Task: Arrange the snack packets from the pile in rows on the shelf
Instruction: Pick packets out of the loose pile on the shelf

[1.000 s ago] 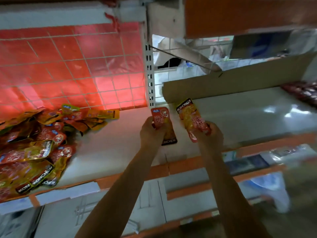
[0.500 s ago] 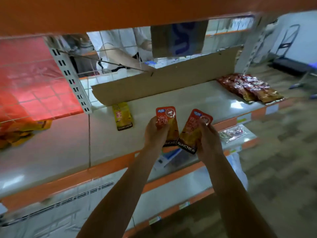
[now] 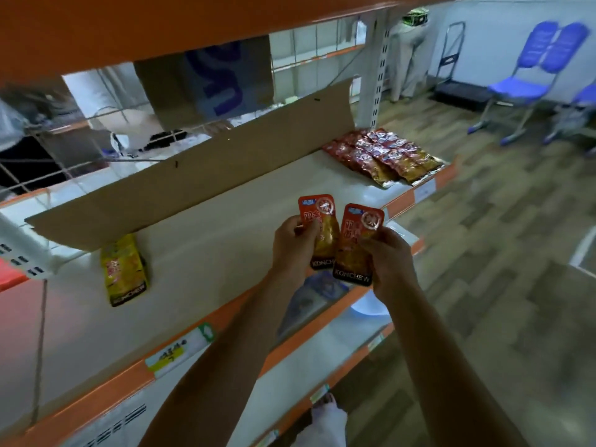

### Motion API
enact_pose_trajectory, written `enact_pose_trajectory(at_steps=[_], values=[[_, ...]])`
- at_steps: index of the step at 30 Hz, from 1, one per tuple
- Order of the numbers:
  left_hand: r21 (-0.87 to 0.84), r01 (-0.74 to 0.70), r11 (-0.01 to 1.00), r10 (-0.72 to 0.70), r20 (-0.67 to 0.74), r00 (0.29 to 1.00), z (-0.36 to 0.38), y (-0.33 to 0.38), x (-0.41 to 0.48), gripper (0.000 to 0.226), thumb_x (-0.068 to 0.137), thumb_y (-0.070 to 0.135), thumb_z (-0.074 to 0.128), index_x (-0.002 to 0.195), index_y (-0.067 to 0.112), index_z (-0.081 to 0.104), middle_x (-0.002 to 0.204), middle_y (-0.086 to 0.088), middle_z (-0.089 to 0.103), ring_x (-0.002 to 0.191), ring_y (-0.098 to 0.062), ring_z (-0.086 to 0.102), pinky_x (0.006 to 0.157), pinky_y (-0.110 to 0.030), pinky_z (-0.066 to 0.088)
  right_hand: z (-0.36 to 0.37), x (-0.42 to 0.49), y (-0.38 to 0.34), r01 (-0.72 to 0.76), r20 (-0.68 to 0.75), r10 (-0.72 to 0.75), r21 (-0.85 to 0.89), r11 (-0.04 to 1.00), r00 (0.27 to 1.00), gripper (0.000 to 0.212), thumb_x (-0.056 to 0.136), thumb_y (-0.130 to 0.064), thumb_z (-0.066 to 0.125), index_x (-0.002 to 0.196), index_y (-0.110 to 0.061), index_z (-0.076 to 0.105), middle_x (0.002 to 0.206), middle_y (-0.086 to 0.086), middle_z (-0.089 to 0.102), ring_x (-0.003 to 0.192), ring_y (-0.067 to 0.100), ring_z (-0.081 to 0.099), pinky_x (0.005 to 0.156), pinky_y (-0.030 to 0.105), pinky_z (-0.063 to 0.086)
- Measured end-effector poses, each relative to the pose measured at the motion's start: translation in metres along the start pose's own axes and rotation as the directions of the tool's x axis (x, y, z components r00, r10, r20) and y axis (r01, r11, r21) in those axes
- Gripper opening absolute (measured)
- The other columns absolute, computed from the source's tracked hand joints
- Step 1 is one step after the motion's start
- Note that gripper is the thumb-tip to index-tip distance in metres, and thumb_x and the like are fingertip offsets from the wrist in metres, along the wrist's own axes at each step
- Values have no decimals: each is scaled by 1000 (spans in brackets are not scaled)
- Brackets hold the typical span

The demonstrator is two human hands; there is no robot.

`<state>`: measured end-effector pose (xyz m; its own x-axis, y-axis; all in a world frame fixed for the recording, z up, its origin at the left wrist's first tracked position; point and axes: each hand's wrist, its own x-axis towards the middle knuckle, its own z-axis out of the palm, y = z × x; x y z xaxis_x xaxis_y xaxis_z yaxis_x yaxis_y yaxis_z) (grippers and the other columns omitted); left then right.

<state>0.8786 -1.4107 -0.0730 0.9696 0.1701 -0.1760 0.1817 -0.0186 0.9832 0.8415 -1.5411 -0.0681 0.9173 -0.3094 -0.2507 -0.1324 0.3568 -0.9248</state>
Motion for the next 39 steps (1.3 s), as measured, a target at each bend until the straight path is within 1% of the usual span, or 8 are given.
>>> enact_pose_trajectory(at_steps=[6, 13, 20, 26, 29, 34, 36, 39], values=[[50, -19, 999, 16, 64, 998, 56, 16, 58, 20, 88, 27, 66, 102, 14, 68, 97, -7, 71, 91, -22, 69, 87, -45, 56, -14, 78, -18, -20, -87, 18, -13, 1000, 996, 31, 85, 8, 50, 109, -8, 61, 108, 21, 66, 93, 39, 66, 84, 53, 54], [118, -48, 992, 38, 88, 995, 95, 27, 125, 20, 87, 25, 67, 101, 11, 67, 95, -5, 71, 88, -17, 68, 84, -39, 57, -15, 153, -39, 18, -85, -21, -35, 999, 996, 25, 86, 6, 52, 105, -6, 64, 96, 17, 66, 81, 34, 65, 79, 51, 55], [104, 40, 994, -50, 95, 994, 129, 18, 165, 9, 89, 18, 65, 95, 11, 67, 91, -7, 69, 79, -15, 67, 64, -24, 56, -29, 206, -46, -8, -165, 2, -36, 999, 986, 18, 87, 1, 53, 93, -10, 66, 88, 12, 67, 84, 33, 66, 79, 47, 55], [216, 50, 975, -61, 42, 997, 160, 5, 186, 8, 84, 22, 72, 84, 14, 69, 91, -11, 72, 87, -27, 69, 79, -40, 58, -45, 250, -65, -4, -137, -1, -41, 999, 991, 21, 89, -1, 52, 83, -17, 65, 91, 11, 69, 87, 33, 67, 80, 49, 55], [334, 8, 943, -15, 17, 1000, 174, 2, 190, 9, 84, 27, 72, 82, 19, 68, 86, -2, 72, 82, -19, 69, 76, -32, 56, -50, 276, -76, 17, -76, -27, -136, 991, 997, 18, 90, -4, 54, 84, -18, 65, 90, 8, 70, 87, 31, 68, 80, 46, 56], [440, 11, 898, 28, -82, 996, 187, 1, 191, 19, 82, 31, 74, 68, 24, 62, 67, 12, 64, 56, 5, 60, 52, -10, 44, -48, 314, -89, 39, 29, -33, -222, 974, 999, 20, 90, -7, 54, 80, -21, 64, 81, -1, 69, 74, 18, 68, 69, 36, 58], [510, 27, 860, 28, -98, 995, 189, 3, 191, 20, 81, 35, 74, 72, 20, 65, 68, 7, 68, 59, -1, 64, 60, -19, 50, -45, 324, -90, 29, 72, -12, -237, 971, 997, 18, 89, -7, 54, 81, -18, 65, 77, -2, 68, 68, 17, 67, 62, 33, 57], [614, 38, 788, 37, -109, 993, 194, 8, 189, 29, 81, 40, 73, 81, 11, 69, 76, -3, 72, 74, -18, 69, 74, -34, 55, -42, 337, -92, 33, 147, 5, -258, 965, 989, 14, 88, -3, 53, 88, -10, 65, 84, 8, 67, 77, 26, 63, 72, 43, 54]])
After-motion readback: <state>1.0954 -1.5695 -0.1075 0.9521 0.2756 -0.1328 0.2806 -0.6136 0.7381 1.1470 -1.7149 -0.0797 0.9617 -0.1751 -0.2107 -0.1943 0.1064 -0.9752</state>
